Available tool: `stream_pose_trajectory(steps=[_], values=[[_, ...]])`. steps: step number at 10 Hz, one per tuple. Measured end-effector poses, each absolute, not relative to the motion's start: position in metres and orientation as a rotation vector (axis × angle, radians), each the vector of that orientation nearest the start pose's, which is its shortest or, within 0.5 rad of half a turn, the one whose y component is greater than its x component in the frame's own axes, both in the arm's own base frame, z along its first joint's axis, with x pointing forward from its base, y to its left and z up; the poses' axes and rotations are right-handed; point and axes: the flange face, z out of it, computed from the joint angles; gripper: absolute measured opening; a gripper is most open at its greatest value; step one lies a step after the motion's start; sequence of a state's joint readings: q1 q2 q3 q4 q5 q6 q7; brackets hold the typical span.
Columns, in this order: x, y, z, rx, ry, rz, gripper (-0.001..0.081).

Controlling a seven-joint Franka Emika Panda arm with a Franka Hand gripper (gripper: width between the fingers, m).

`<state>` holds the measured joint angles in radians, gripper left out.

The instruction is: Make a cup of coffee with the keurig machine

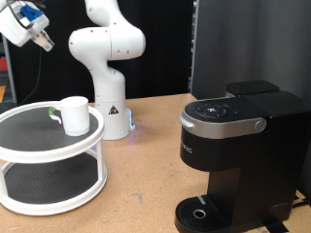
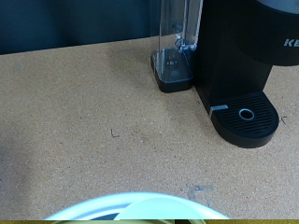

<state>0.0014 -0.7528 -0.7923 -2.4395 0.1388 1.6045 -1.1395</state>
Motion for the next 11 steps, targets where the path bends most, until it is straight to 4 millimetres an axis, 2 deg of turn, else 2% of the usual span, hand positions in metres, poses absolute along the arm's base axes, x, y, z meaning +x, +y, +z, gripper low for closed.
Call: stream_pose_trajectory(steps=[6, 11], values=[[0.242, -0.261, 0.429, -2.464, -0.683, -0.45, 0.0007], [0.244, -0.262, 0.41, -2.483, -0.683, -0.45, 0.0007]])
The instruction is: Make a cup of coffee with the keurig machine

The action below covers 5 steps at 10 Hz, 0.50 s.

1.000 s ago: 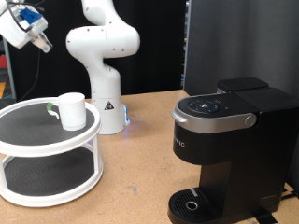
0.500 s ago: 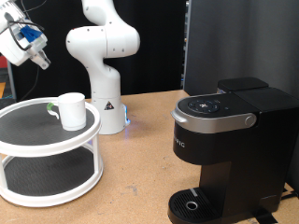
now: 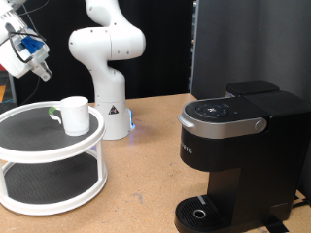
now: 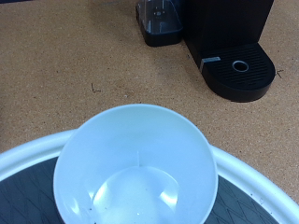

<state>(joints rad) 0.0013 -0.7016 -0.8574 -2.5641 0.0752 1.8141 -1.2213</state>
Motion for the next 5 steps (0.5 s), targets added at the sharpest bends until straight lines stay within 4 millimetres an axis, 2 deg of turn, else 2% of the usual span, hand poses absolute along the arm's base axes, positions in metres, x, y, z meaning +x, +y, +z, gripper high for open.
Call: stream_pose_trajectory(steps=[5], values=[[0.248, -0.263, 0.392, -2.51, -0.678, -0.446, 0.0007]])
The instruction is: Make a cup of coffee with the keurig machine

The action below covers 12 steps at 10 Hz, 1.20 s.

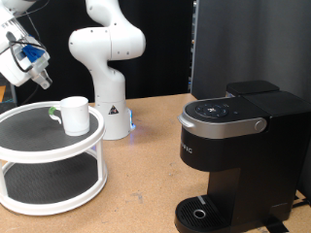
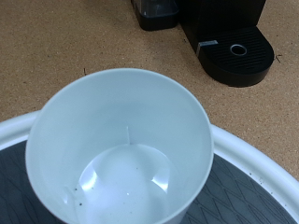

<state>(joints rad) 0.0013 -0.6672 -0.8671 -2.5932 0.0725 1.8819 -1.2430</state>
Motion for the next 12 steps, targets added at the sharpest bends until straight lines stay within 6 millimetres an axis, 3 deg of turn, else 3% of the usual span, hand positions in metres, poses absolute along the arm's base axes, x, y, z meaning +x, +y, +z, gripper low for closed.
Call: stream_pose_trajectory(steps=[1, 2, 3, 4, 6, 7, 8, 12], values=[[0.249, -0.263, 0.388, -2.518, -0.676, -0.449, 0.0109], [0.249, -0.263, 0.384, -2.522, -0.675, -0.453, 0.0109], [0.248, -0.264, 0.379, -2.525, -0.674, -0.462, 0.0252], [0.247, -0.263, 0.373, -2.523, -0.675, -0.468, 0.0252], [0.242, -0.259, 0.358, -2.495, -0.685, -0.459, 0.0636], [0.239, -0.258, 0.351, -2.484, -0.691, -0.457, 0.0636], [0.237, -0.258, 0.344, -2.48, -0.694, -0.46, 0.0765], [0.232, -0.256, 0.328, -2.464, -0.681, -0.492, 0.0806]])
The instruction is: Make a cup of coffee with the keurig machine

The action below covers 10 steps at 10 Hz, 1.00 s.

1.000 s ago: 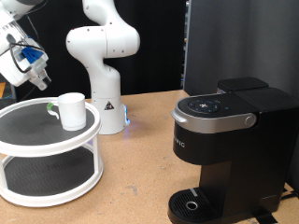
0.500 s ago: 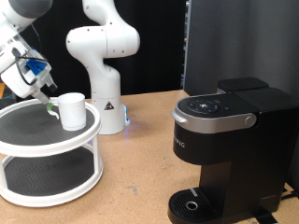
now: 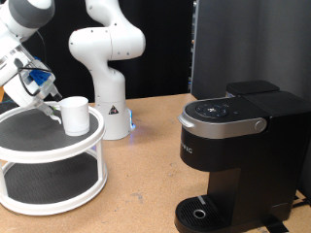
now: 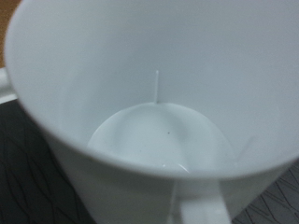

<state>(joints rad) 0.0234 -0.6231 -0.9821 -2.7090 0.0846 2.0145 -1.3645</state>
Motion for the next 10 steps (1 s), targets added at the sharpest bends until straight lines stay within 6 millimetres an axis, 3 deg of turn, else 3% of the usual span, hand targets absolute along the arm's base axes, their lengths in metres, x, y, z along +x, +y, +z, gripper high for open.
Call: stream_pose_trajectory(steps=[7, 9, 10], values=[[0.2368, -0.2538, 0.3198, -2.424, -0.675, -0.524, 0.0805], [0.238, -0.2542, 0.3179, -2.433, -0.671, -0.514, 0.0463], [0.2386, -0.2547, 0.3169, -2.438, -0.668, -0.51, 0.0463]])
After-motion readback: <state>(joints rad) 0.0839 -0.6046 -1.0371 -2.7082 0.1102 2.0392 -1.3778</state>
